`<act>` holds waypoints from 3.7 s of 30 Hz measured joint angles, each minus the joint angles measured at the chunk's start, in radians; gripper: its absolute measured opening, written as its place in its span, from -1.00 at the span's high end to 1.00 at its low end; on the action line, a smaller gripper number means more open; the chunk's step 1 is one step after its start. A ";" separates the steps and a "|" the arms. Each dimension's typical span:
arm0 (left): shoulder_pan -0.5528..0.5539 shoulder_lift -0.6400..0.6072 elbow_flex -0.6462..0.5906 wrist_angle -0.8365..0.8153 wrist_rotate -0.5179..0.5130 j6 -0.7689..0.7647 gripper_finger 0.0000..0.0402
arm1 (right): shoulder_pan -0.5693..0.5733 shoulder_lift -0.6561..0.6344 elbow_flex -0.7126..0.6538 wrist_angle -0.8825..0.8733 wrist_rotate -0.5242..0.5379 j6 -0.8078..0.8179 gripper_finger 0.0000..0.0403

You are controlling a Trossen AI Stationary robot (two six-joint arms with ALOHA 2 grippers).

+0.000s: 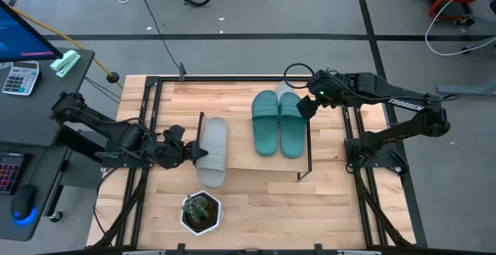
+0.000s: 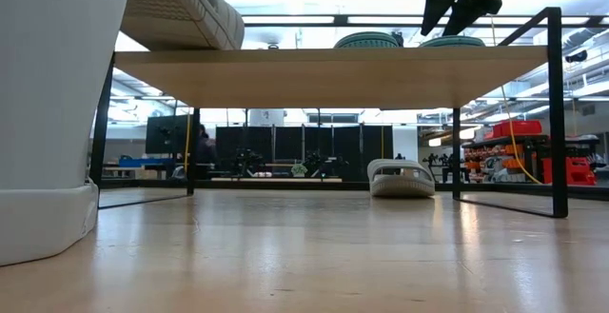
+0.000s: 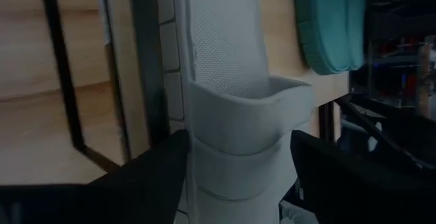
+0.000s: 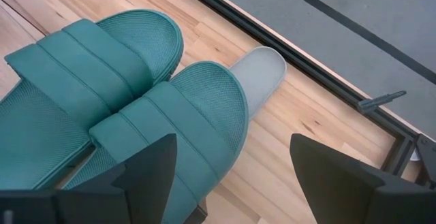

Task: Pick and place slides into the shelf
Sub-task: Put the left gray slide on the shelf, then put the gray slide on the shelf

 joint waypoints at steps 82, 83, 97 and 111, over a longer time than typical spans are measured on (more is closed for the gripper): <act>1.009 -0.001 0.294 0.041 0.441 1.069 -0.42 | -0.846 0.463 0.000 0.301 -0.793 -0.231 -0.45; 1.019 -0.001 0.294 0.052 0.453 1.069 -0.42 | -0.845 0.472 0.000 0.302 -0.795 -0.222 -0.45; 1.078 -0.001 0.294 0.148 0.533 1.045 -0.42 | -0.852 0.549 0.000 0.368 -0.854 -0.289 -0.45; 1.077 0.006 0.294 0.297 0.464 1.035 -0.42 | -0.911 0.653 0.000 0.379 -0.880 -0.400 -0.45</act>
